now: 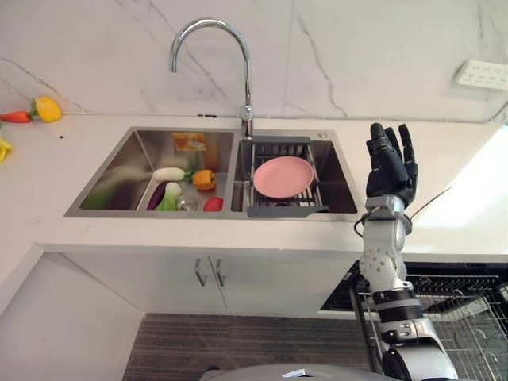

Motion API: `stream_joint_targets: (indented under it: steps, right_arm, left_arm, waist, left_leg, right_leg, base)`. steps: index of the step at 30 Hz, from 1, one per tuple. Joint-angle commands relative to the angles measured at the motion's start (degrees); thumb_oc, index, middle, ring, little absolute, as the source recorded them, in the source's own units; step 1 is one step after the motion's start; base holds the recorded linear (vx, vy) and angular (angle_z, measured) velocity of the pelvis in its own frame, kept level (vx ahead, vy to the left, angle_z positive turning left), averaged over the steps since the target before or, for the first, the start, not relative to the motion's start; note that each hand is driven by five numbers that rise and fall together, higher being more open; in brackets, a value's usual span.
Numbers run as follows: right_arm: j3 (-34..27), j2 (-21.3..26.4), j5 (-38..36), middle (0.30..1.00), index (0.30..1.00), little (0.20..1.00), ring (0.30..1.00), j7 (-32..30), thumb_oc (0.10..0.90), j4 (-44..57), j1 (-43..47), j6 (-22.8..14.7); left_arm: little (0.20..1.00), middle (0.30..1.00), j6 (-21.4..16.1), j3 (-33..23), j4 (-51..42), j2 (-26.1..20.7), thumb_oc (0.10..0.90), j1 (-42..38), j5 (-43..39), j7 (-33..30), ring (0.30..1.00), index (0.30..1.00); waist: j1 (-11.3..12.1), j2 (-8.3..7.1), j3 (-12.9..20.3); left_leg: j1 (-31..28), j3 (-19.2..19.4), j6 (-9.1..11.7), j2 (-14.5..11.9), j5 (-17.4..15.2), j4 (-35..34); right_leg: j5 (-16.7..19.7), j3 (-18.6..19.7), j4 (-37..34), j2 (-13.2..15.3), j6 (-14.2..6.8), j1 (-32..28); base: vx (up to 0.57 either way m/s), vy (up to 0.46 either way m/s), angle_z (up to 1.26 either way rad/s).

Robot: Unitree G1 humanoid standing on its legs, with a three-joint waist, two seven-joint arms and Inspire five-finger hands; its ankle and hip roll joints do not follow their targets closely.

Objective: Place the dishes in the dishwasher.

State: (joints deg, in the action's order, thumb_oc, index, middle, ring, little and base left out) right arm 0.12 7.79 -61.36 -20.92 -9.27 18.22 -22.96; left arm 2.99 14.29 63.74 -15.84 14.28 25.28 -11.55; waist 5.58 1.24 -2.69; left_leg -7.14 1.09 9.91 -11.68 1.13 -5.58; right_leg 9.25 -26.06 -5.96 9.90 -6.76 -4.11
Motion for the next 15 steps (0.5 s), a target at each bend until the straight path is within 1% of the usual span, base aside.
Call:
stream_joint_targets:
  steps: [1, 2, 3, 4, 5, 6, 7, 9, 13, 15]
  right_arm:
    - [-1.8, 0.1, -4.2, 0.794, 0.794, 0.794, 0.794, 6.3, 0.729, 7.1, 8.5, -5.3]
    - [-1.8, 0.1, -4.2, 0.629, 0.629, 0.629, 0.629, 6.4, 0.620, 7.1, 8.5, -5.3]
    - [-1.7, 0.2, -4.3, 0.589, 0.589, 0.589, 0.589, 6.4, 0.593, 7.1, 8.5, -5.1]
    - [-1.6, 0.2, -4.3, 0.571, 0.571, 0.571, 0.571, 6.6, 0.580, 7.1, 8.4, -5.1]
    - [-1.5, 0.8, -3.6, 0.594, 0.594, 0.594, 0.594, 6.5, 0.596, 6.8, 8.1, -4.7]
    - [-1.5, 0.9, -3.6, 0.632, 0.632, 0.632, 0.632, 6.5, 0.621, 6.8, 8.1, -4.7]
    - [-1.4, 1.5, -3.0, 0.900, 0.900, 0.900, 0.900, 6.4, 0.800, 6.2, 7.9, -4.2]
    - [-1.4, 3.4, 0.1, 0.900, 0.900, 0.900, 0.900, 5.8, 0.800, 5.1, 7.3, -2.8]
    - [-1.4, 5.0, 2.8, 0.900, 0.900, 0.900, 0.900, 5.6, 0.800, 3.5, 7.3, -1.6]
    - [-1.3, 8.6, 10.1, 0.900, 0.900, 0.900, 0.900, 3.5, 0.800, 2.0, 7.2, 1.0]
  left_arm:
    - [0.900, 0.900, 0.7, 2.8, 1.8, -2.7, 0.800, -3.4, -1.3, -0.5, 0.900, 0.900]
    - [0.900, 0.900, 0.7, 2.8, 1.8, -2.7, 0.800, -3.4, -1.3, -0.5, 0.900, 0.900]
    - [0.900, 0.900, 0.7, 2.8, 1.9, -2.7, 0.800, -3.4, -1.4, -0.5, 0.900, 0.900]
    - [0.900, 0.900, 0.7, 2.7, 1.8, -2.7, 0.800, -3.4, -1.5, -0.4, 0.900, 0.900]
    - [0.900, 0.900, 0.7, 2.5, 1.8, -2.8, 0.800, -3.3, -1.5, -0.4, 0.900, 0.900]
    - [0.900, 0.900, 0.7, 2.6, 1.8, -2.8, 0.800, -3.3, -1.5, -0.4, 0.900, 0.900]
    - [0.900, 0.900, 0.6, 2.4, 1.9, -2.8, 0.800, -3.3, -1.6, -0.4, 0.900, 0.900]
    - [0.900, 0.900, 0.5, 2.1, 1.9, -2.9, 0.800, -3.1, -1.2, -0.2, 0.900, 0.900]
    - [0.900, 0.900, 0.4, 2.0, 2.0, -3.1, 0.800, -3.0, -0.7, -0.2, 0.900, 0.900]
    - [0.900, 0.900, 0.2, 1.6, 1.8, -3.4, 0.800, -2.9, -0.6, 0.0, 0.900, 0.900]
  waist:
    - [1.8, -0.48, -2.1]
    - [1.7, -0.49, -2.1]
    - [1.8, -0.50, -2.1]
    - [1.8, -0.52, -2.1]
    - [1.9, -0.57, -2.2]
    - [1.8, -0.56, -2.1]
    - [1.9, -0.64, -2.2]
    - [1.9, -0.69, -2.2]
    - [2.1, -0.80, -2.2]
    - [2.1, -0.79, -2.4]
  left_leg:
    - [-1.1, 0.8, -3.4, 2.0, -5.0, 0.6]
    - [-1.1, 0.7, -3.4, 2.0, -5.0, 0.6]
    - [-1.1, 0.7, -3.4, 2.0, -5.0, 0.6]
    - [-1.0, 0.7, -3.4, 2.0, -4.9, 0.6]
    - [-0.9, 0.7, -3.4, 2.0, -4.9, 0.6]
    - [-0.9, 0.7, -3.4, 2.0, -4.9, 0.6]
    - [-0.9, 0.7, -3.3, 2.0, -4.8, 0.6]
    - [-0.8, 0.7, -3.3, 1.9, -4.7, 0.6]
    - [-0.6, 0.5, -3.2, 1.7, -4.6, 0.6]
    - [-0.7, 0.5, -3.1, 1.6, -4.6, 0.6]
  right_leg:
    - [-5.9, 1.0, 1.6, 3.5, -2.7, -1.5]
    - [-5.9, 1.0, 1.6, 3.5, -2.7, -1.5]
    - [-5.9, 1.0, 1.6, 3.6, -2.7, -1.5]
    - [-5.9, 0.8, 1.6, 3.6, -2.7, -1.5]
    - [-5.8, 0.7, 1.7, 3.6, -2.7, -1.5]
    - [-5.8, 0.7, 1.7, 3.6, -2.7, -1.5]
    - [-5.8, 0.6, 1.7, 3.7, -2.7, -1.5]
    - [-5.8, 0.5, 1.7, 3.6, -2.7, -1.5]
    - [-5.9, 0.3, 1.6, 3.5, -2.6, -1.6]
    - [-5.9, 0.2, 1.7, 3.4, -2.6, -1.7]
  base:
    - [0.00, 0.000, 0.00]
    - [0.00, 0.000, 0.00]
    - [0.00, 0.000, 0.00]
    - [0.00, 0.000, 0.00]
    - [0.00, 0.000, 0.00]
    - [-0.01, -0.003, 0.03]
    - [-0.01, -0.001, 0.04]
    - [0.00, 0.000, 0.00]
    - [0.00, 0.000, 0.00]
    - [0.00, 0.000, 0.00]
